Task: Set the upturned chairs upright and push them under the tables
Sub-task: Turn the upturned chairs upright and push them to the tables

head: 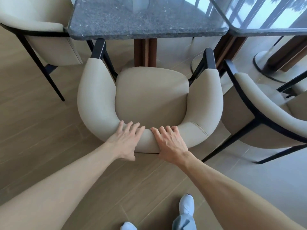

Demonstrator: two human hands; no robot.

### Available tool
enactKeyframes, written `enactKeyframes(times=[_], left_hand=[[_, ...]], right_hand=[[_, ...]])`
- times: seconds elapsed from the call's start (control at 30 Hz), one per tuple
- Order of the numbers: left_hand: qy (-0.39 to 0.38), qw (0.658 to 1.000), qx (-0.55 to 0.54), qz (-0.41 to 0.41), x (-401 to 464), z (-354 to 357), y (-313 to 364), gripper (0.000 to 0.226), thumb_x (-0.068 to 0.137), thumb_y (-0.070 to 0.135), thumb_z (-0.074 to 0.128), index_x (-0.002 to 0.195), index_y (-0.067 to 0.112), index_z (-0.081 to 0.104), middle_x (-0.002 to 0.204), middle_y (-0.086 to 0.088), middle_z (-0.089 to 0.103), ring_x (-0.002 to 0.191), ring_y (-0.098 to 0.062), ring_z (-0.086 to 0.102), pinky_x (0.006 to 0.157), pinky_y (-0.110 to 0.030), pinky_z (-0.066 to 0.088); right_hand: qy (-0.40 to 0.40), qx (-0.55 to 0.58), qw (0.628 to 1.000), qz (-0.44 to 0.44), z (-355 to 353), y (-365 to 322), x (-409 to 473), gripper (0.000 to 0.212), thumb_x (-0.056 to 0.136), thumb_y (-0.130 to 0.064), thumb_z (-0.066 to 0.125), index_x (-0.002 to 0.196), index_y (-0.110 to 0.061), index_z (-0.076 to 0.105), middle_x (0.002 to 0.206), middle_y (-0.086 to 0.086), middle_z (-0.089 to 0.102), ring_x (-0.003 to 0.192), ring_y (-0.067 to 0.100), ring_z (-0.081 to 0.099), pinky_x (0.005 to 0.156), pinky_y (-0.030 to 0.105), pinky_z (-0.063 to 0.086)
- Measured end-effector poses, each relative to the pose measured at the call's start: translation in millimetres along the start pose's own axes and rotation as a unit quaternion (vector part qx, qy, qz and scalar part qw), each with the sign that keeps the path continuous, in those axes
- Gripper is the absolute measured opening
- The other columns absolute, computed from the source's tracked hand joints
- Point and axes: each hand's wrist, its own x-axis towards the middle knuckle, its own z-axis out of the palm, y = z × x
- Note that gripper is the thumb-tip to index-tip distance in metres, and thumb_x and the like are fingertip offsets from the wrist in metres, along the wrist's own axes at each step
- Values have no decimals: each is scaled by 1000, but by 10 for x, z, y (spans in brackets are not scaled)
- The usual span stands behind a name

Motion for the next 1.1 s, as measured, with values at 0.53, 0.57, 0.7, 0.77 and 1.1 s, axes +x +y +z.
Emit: enactKeyframes(times=[0.53, 0.57, 0.7, 0.77, 1.1], left_hand=[[90, 995, 29, 46, -397, 288, 12, 81, 72, 27, 77, 144, 18, 42, 123, -4, 56, 115, -28, 56, 102, -50, 36], [82, 995, 25, 47, -404, 294, -14, 81, 74, 27, 75, 145, 19, 38, 125, -3, 54, 117, -28, 54, 103, -50, 33], [52, 997, 21, 61, -363, 237, -121, 84, 80, 30, 71, 149, 22, 24, 132, 0, 47, 123, -25, 47, 104, -48, 27], [41, 997, 15, 70, -337, 171, -155, 85, 77, 30, 75, 146, 22, 26, 127, 0, 48, 119, -24, 48, 100, -45, 31], [5, 997, -6, 72, -365, 79, -49, 89, 73, 31, 77, 146, 22, 26, 126, -2, 45, 120, -25, 46, 101, -46, 32]], right_hand=[[-26, 19, 999, 0, 93, -339, -329, 71, 67, -28, 71, 132, -18, 44, 106, 6, 57, 97, 30, 54, 81, 45, 38], [-30, 24, 999, 3, 81, -371, -338, 71, 68, -29, 70, 133, -18, 44, 107, 6, 57, 98, 30, 54, 81, 45, 38], [-33, 40, 999, 9, 8, -392, -317, 70, 70, -31, 69, 133, -19, 41, 110, 5, 55, 102, 30, 52, 84, 45, 37], [-37, 50, 998, 7, -34, -365, -304, 70, 71, -34, 70, 132, -20, 40, 110, 4, 54, 103, 29, 52, 83, 44, 35], [-44, 60, 997, -21, -78, -287, -396, 74, 71, -36, 68, 136, -18, 38, 109, 6, 53, 102, 30, 51, 81, 45, 34]])
